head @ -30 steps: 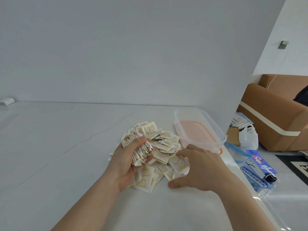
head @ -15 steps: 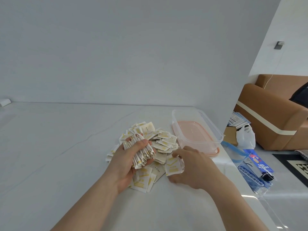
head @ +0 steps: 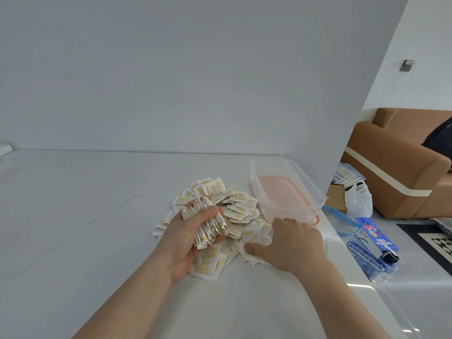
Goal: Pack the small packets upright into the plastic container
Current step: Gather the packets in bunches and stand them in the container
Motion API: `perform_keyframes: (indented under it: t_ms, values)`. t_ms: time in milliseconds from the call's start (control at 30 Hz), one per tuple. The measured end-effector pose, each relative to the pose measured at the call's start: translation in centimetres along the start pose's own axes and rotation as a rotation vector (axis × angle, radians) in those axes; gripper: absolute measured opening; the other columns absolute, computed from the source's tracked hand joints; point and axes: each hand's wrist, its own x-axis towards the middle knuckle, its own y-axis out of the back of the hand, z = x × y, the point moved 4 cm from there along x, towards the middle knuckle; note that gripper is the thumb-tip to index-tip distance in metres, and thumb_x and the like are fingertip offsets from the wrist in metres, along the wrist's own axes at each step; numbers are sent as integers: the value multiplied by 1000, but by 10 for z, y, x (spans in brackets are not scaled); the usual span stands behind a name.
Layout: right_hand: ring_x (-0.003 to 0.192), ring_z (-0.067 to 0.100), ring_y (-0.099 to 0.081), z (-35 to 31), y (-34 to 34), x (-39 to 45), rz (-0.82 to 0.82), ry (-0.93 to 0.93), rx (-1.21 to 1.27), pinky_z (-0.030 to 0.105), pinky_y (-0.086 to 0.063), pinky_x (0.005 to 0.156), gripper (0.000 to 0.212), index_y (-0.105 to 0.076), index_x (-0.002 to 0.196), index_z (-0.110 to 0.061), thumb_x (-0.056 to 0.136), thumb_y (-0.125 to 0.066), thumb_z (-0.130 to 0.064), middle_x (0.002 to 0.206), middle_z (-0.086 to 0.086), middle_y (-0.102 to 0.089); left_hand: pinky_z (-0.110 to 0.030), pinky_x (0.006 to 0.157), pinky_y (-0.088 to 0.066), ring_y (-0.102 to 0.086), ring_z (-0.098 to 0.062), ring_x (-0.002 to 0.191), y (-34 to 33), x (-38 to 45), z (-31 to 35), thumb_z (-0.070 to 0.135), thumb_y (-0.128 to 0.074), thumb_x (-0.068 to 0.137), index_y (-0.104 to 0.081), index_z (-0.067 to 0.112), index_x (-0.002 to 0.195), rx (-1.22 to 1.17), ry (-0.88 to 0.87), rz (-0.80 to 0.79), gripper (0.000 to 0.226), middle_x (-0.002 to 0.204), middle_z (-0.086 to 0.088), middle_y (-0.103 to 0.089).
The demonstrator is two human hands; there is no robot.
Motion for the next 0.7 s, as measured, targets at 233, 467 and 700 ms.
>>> perform_keyframes:
  t_ms: [233, 467, 700]
  values:
    - [94, 18, -61, 0, -3, 3, -26, 6, 147, 33, -41, 72, 60, -55, 104, -27, 72, -66, -77, 100, -9, -61, -37, 72, -62, -71, -38, 102, -2, -2, 0, 24, -79, 75, -71, -3, 117, 23, 11, -35, 51, 117, -32, -70]
    - [91, 19, -60, -4, -4, 1, 38, -37, 69, 33, -38, 71, 74, -52, 102, -23, 70, -55, -89, 94, -7, -56, -51, 87, -62, -70, -44, 112, -6, -3, 0, 18, -78, 79, -63, 5, 127, 31, -12, -70, 53, 116, -19, -75]
    - [92, 18, -61, -4, -9, 4, -37, -53, 146, 32, -39, 72, 75, -56, 103, -22, 66, -58, -87, 96, -9, -61, -50, 84, -63, -67, -47, 114, -6, -3, -1, 15, -77, 81, -62, 4, 127, 26, -7, -75, 50, 117, -20, -75]
